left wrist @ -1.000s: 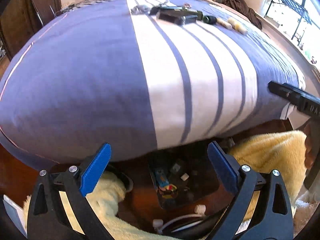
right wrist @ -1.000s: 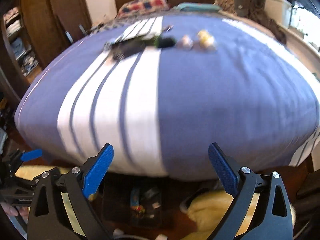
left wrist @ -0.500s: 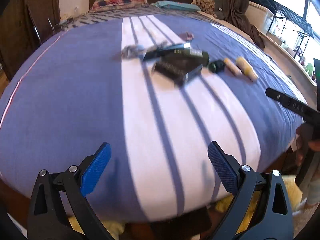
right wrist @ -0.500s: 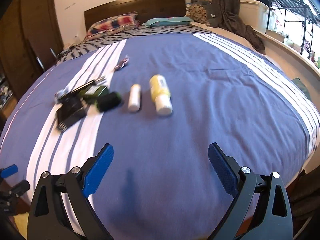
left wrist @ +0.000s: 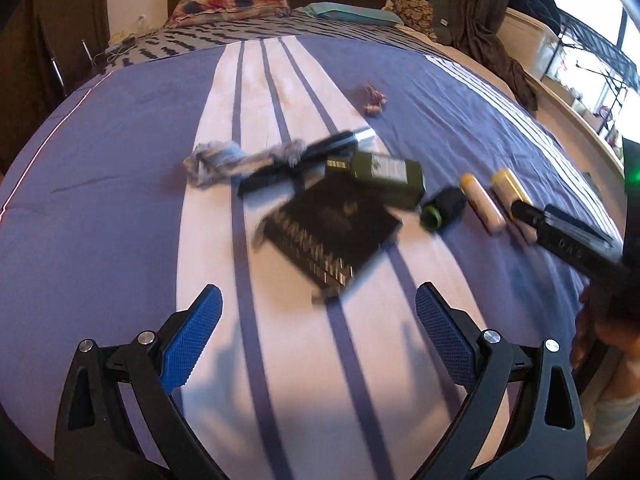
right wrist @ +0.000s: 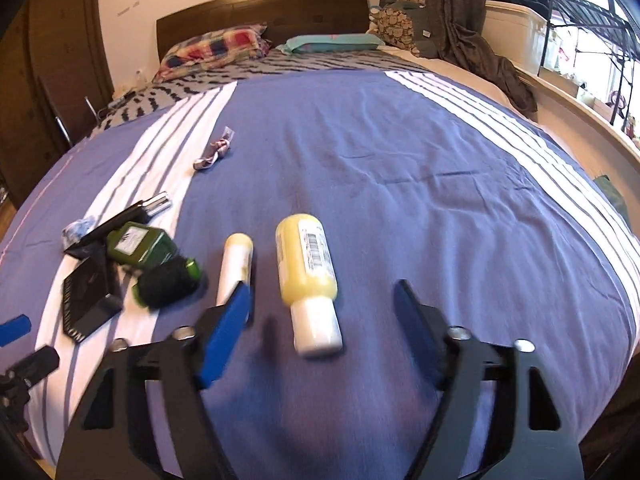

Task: Collect trash
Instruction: 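Grasp the black MARRY&ARI box with the left tool while the right tool grasps the yellow bottle, then lower the box and yellow bottle into the bin and open both tools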

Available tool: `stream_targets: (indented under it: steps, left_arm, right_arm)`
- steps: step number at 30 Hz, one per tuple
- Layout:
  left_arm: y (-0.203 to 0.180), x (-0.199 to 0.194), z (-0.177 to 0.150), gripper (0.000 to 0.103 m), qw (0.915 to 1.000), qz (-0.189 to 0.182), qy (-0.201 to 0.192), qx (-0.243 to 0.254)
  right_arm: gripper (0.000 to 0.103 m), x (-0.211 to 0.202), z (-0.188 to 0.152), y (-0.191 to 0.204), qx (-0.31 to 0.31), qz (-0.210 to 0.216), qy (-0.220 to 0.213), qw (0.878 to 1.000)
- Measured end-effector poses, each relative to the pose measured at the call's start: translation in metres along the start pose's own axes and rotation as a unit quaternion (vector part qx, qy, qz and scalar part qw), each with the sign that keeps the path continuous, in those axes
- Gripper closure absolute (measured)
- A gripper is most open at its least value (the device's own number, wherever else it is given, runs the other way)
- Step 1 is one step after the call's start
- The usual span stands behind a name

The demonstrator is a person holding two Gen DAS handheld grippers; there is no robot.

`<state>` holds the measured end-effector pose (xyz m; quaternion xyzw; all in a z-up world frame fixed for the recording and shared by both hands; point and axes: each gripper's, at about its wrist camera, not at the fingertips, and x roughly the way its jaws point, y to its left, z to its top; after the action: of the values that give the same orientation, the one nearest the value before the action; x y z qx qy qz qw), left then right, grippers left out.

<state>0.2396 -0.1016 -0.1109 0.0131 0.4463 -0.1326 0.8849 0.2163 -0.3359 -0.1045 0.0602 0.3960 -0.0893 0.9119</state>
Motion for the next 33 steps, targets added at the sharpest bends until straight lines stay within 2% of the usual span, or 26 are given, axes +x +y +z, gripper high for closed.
stream_targets:
  steps: [2, 8, 12, 16, 22, 24, 26, 33]
  left_arm:
    - [-0.001, 0.006, 0.012, 0.011, 0.9999, 0.011, -0.005, -0.007]
    - [-0.003, 0.035, 0.038, 0.011, 0.999, 0.026, 0.01, -0.036]
    - [-0.004, 0.051, 0.046, 0.013, 0.9977, 0.041, 0.027, -0.046]
    - [-0.004, 0.064, 0.051, 0.013, 0.9964, 0.035, 0.046, -0.062]
    - [-0.012, 0.078, 0.05, 0.013, 0.9962, 0.046, 0.057, -0.047]
    - [-0.012, 0.078, 0.049, 0.013, 0.9965, 0.043, 0.056, -0.044]
    - [-0.01, 0.078, 0.049, 0.013, 0.9967, 0.039, 0.057, -0.043]
    - [-0.005, 0.065, 0.039, 0.016, 0.9977, 0.022, 0.058, -0.027]
  right_arm:
    - [0.048, 0.008, 0.002, 0.002, -0.003, 0.002, 0.006, 1.0]
    - [0.048, 0.021, 0.005, 0.004, -0.002, 0.004, 0.015, 1.0]
    - [0.048, 0.024, 0.007, 0.003, -0.001, 0.009, 0.015, 1.0]
    - [0.048, 0.028, 0.009, 0.004, -0.003, 0.01, 0.017, 1.0]
    - [0.048, 0.034, 0.013, 0.002, 0.001, 0.018, 0.024, 1.0]
    - [0.056, 0.034, 0.013, 0.001, 0.0, 0.013, 0.024, 1.0]
    - [0.07, 0.033, 0.013, -0.001, 0.002, 0.013, 0.023, 1.0]
    - [0.07, 0.017, 0.002, -0.002, -0.007, 0.022, 0.024, 0.999]
